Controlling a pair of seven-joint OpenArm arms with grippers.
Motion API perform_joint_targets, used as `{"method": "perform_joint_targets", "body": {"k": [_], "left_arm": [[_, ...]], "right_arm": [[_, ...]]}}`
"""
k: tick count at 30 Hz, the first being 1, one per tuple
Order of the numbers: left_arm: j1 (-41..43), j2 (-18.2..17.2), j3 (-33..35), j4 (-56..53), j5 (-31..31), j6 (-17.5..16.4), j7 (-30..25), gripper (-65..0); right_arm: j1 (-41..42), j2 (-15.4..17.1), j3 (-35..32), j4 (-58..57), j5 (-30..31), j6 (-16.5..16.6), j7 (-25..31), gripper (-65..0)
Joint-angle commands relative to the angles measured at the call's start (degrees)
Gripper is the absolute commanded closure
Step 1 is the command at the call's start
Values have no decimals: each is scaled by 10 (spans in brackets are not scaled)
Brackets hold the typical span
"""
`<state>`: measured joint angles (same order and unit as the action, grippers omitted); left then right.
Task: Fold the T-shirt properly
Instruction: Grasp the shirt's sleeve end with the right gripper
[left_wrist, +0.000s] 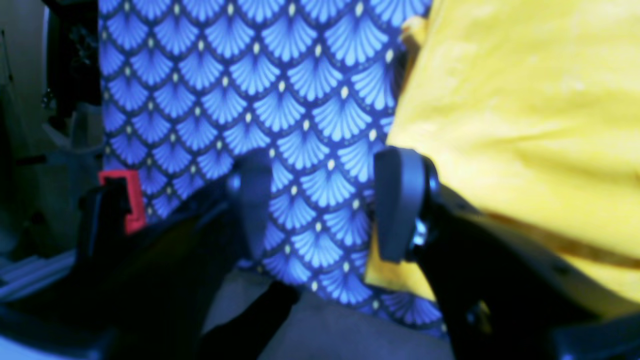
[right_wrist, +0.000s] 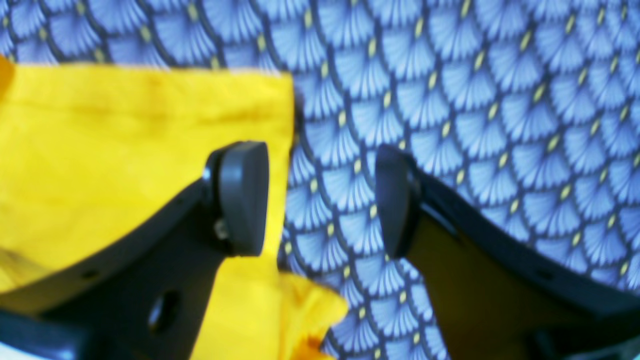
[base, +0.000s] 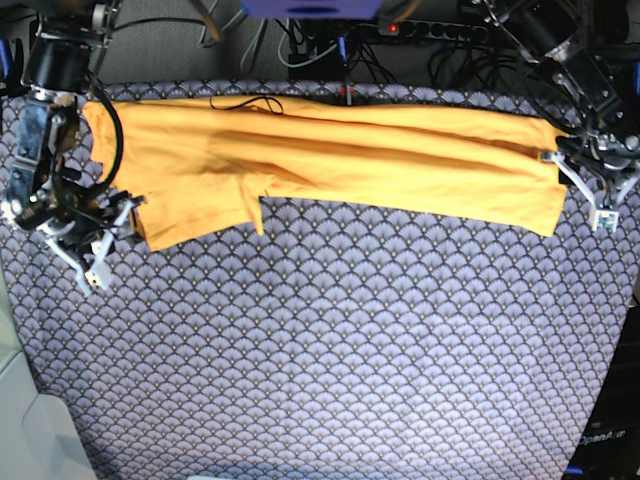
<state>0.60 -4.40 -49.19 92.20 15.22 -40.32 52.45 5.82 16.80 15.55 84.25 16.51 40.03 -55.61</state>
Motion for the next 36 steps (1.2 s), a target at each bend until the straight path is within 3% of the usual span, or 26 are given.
{"method": "perform_joint_targets", "body": {"k": [1, 9, 17, 26, 30, 36], "left_arm": [[-6, -7, -1, 10, -1, 3, -8, -324], [-8, -7, 0, 10, 0, 3, -8, -324], [-8, -7, 0, 10, 0, 3, -8, -324], [-9, -7, 4, 10, 0, 3, -8, -324], [-9, -7, 4, 10, 0, 3, -8, -324], [-9, -7, 4, 11, 0, 3, -8, -324]], "right_arm": [[13, 0, 1, 7, 6, 0, 9, -349], [18, -14, 0, 4, 6, 0, 27, -349], [52, -12, -1, -119, 6, 0, 67, -349], [53, -15, -1, -132, 6, 0, 77, -340], [53, -15, -15, -130, 6, 0, 77, -255], [53, -23, -20, -127, 7, 0, 77, 0]]}}
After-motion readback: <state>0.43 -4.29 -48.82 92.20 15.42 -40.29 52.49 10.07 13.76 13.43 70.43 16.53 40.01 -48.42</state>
